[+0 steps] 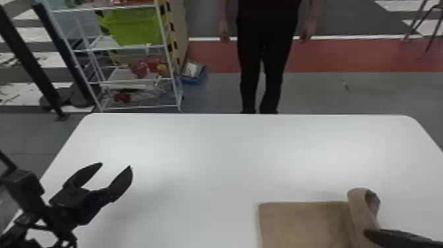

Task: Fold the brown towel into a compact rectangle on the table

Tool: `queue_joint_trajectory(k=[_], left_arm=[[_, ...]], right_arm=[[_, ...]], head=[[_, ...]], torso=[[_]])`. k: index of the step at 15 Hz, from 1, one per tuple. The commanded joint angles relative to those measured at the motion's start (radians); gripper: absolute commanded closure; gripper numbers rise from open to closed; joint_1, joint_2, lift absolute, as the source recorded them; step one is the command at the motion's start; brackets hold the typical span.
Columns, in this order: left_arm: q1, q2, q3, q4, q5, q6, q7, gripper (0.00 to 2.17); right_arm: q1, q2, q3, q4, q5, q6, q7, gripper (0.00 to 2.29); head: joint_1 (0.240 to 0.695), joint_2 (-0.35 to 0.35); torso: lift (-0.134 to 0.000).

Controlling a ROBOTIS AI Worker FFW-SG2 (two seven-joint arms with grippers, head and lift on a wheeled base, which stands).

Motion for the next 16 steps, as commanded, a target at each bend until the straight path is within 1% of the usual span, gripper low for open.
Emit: queue_joint_trajectory(k=[1, 2, 3, 4, 5, 6, 10, 11, 12, 13, 14, 15, 16], left_arm=[[0.0, -0.003, 0.007, 0.006, 0.0, 0.0, -0.005, 0.04], [0.0, -0.003, 0.009, 0.009, 0.001, 0.0, -0.006, 0.04], [0.0, -0.003, 0.009, 0.01, 0.001, 0.0, -0.008, 0.04], [0.0, -0.003, 0.012, 0.015, 0.001, 0.0, -0.009, 0.04], [-0.002, -0.003, 0.012, 0.021, 0.001, 0.0, -0.011, 0.04], [-0.005, -0.003, 0.012, 0.029, 0.0, 0.0, -0.011, 0.04], [-0.008, -0.003, 0.01, 0.033, -0.002, 0.0, -0.017, 0.04], [-0.006, -0.003, 0.012, 0.035, -0.002, 0.0, -0.018, 0.04], [-0.006, -0.003, 0.013, 0.036, -0.002, 0.0, -0.018, 0.04], [-0.006, -0.003, 0.015, 0.038, -0.002, 0.0, -0.02, 0.04], [-0.006, -0.003, 0.016, 0.041, -0.002, 0.0, -0.023, 0.04], [-0.006, -0.003, 0.016, 0.044, -0.002, -0.003, -0.023, 0.04], [-0.008, -0.003, 0.015, 0.048, -0.003, -0.016, -0.023, 0.04]], right_arm=[[-0.045, 0.001, 0.102, -0.013, 0.037, 0.06, -0.009, 1.66], [-0.059, -0.001, 0.151, -0.013, 0.07, 0.068, -0.009, 1.56], [-0.06, -0.001, 0.2, -0.013, 0.116, 0.068, -0.009, 0.81], [-0.06, 0.001, 0.226, -0.008, 0.139, 0.068, -0.012, 0.14], [-0.06, 0.001, 0.231, -0.005, 0.132, 0.068, -0.014, 0.01], [-0.06, 0.002, 0.226, -0.006, 0.112, 0.068, -0.012, 0.0], [-0.042, 0.013, 0.218, -0.033, 0.099, 0.068, 0.006, 0.04], [-0.03, 0.013, 0.211, -0.052, 0.101, 0.068, 0.028, 0.07], [-0.013, 0.005, 0.198, -0.065, 0.103, 0.068, 0.063, 0.15], [0.004, -0.002, 0.182, -0.077, 0.113, 0.068, 0.095, 0.31], [0.027, -0.021, 0.166, -0.08, 0.121, 0.068, 0.15, 0.53], [0.042, -0.032, 0.143, -0.08, 0.124, 0.068, 0.204, 0.82], [0.069, -0.036, 0.117, -0.083, 0.127, 0.032, 0.235, 1.36]], head=[[0.695, 0.118], [0.695, 0.138], [0.695, 0.157], [0.695, 0.188], [0.695, 0.198], [0.695, 0.208], [0.695, 0.233], [0.695, 0.236], [0.695, 0.239], [0.695, 0.243], [0.695, 0.248], [0.695, 0.253], [0.695, 0.254]], torso=[[-0.123], [-0.123], [-0.123], [-0.123], [-0.123], [-0.123], [-0.123], [-0.123], [-0.123], [-0.123], [-0.123], [-0.123], [-0.123]])
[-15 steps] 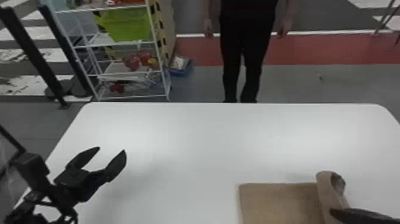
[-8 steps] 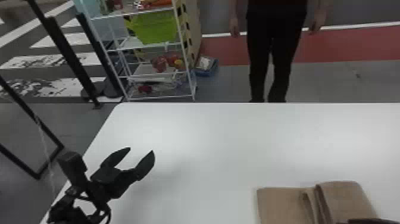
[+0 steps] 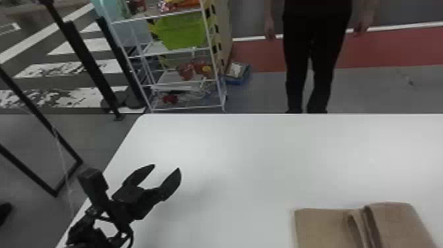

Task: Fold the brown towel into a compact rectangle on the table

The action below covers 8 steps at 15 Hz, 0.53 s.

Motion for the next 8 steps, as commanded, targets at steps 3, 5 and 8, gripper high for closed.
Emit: queue_joint_trajectory(k=[3, 5, 8], left_arm=[[-0.004, -0.003, -0.001, 0.013, -0.003, -0.011, 0.0, 0.04], [-0.007, -0.003, 0.001, 0.019, -0.003, -0.011, 0.0, 0.04], [-0.009, -0.003, 0.001, 0.022, -0.004, -0.014, -0.001, 0.04]], right_arm=[[0.093, -0.03, -0.086, -0.019, 0.035, -0.057, 0.064, 2.05], [0.131, -0.047, -0.111, -0.016, 0.06, -0.079, 0.102, 2.05], [0.16, -0.079, -0.103, 0.012, 0.127, -0.097, 0.133, 2.05]], head=[[0.695, 0.232], [0.695, 0.215], [0.695, 0.189]], torso=[[-0.123], [-0.123], [-0.123]])
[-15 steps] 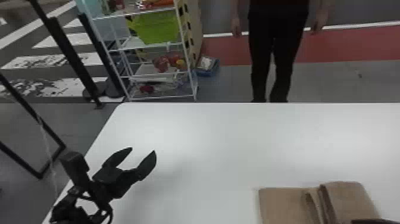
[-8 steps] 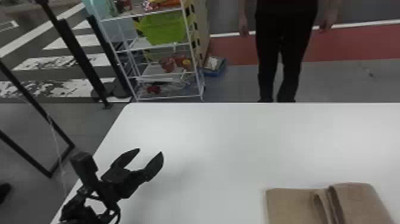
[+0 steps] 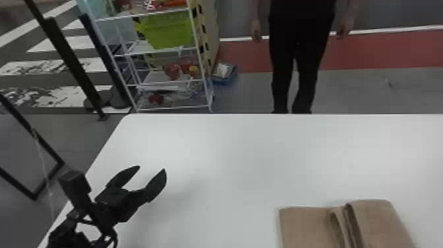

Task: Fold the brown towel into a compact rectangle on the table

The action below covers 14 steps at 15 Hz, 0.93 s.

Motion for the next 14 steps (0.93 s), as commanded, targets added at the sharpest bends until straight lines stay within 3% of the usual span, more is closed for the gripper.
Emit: queue_joint_trajectory(k=[1, 5, 12, 14], left_arm=[[-0.002, -0.003, 0.0, 0.005, -0.001, -0.004, 0.0, 0.04], [-0.002, -0.003, 0.006, 0.006, -0.002, -0.008, -0.008, 0.04], [0.003, -0.003, 0.025, 0.005, 0.002, -0.008, -0.022, 0.04], [0.004, -0.003, 0.029, 0.006, 0.001, -0.011, -0.022, 0.04]], right_arm=[[0.009, -0.027, 0.024, 0.04, 0.068, -0.009, 0.012, 2.05], [-0.083, -0.058, 0.107, 0.142, 0.163, 0.003, -0.004, 2.05], [-0.308, -0.058, 0.259, 0.3, 0.235, 0.092, -0.076, 2.04], [-0.35, -0.052, 0.31, 0.326, 0.263, 0.089, -0.128, 2.04]], head=[[0.695, 0.18], [0.695, 0.138], [0.695, 0.116], [0.695, 0.122]], torso=[[-0.123], [-0.123], [-0.123], [-0.123]])
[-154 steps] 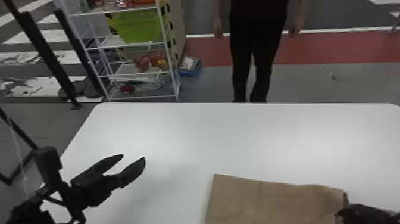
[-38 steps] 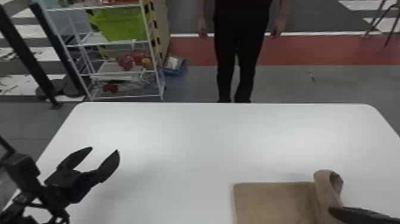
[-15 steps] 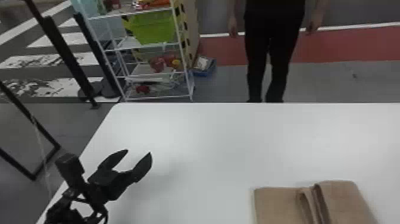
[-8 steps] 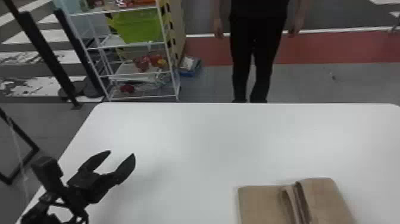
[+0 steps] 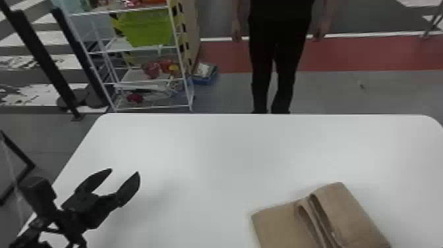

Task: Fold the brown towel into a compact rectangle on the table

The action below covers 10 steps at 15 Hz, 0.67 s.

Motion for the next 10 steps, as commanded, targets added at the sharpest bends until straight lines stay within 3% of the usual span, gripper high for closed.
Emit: queue_joint_trajectory(k=[1, 10], left_arm=[[0.0, -0.003, 0.003, 0.001, 0.0, -0.003, 0.0, 0.04], [-0.001, -0.003, 0.015, -0.001, 0.001, -0.003, -0.004, 0.04]], right_arm=[[-0.081, 0.009, 0.058, 0.06, 0.017, 0.008, -0.057, 2.04], [-0.397, 0.15, 0.184, 0.31, 0.048, -0.017, -0.208, 2.04]], head=[[0.695, 0.126], [0.695, 0.146]], torso=[[-0.123], [-0.123]])
